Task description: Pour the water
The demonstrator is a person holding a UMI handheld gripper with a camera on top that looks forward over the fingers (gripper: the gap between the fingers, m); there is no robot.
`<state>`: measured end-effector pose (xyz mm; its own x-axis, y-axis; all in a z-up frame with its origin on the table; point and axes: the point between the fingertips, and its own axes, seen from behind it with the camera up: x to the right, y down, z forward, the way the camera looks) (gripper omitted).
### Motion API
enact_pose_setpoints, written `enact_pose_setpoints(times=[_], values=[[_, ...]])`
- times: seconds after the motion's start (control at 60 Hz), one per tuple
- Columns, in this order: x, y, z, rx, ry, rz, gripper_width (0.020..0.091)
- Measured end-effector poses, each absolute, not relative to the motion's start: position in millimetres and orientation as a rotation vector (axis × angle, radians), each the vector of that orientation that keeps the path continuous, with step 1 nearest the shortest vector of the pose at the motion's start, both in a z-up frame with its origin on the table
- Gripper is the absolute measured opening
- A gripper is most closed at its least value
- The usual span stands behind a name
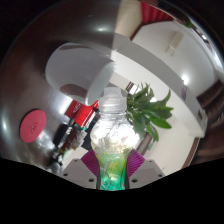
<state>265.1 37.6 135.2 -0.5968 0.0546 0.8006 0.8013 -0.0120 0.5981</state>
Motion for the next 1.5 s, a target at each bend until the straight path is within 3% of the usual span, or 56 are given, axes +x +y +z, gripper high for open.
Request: enact_pose_setpoints(times=[0.367,0.483,0.683,0.867,1.1,1.15,1.217,1.3,1.383,1.417,1.5], values=[[280.8,22.0,134.2,-1.682,-0.817,-0.584,0.0316],[266.9,18.9,109.7,-1.84,-0.471,-0.203,0.0319],[292.8,23.6,92.7,-1.843,-0.205,0.144,0.0317],[295.5,22.2,51.7,-1.875,-0.199,0.125,0.033],[294.7,18.8,55.1,-1.817,-0.221,0.079,0.0317],[295.4,19.3,55.3,-1.818,-0.219,0.081,0.0351],[294.8,18.6,56.2,-1.814,-0.217,0.086,0.0466],[295.2,15.6,54.1,-1.828,-0.231,0.06,0.0557],[301.1,6.9,52.1,-1.866,-0.216,0.026,0.0825],[305.2,4.1,54.4,-1.863,-0.2,0.024,0.0861],[311.5,-15.3,65.0,-1.846,-0.148,0.007,0.0864]])
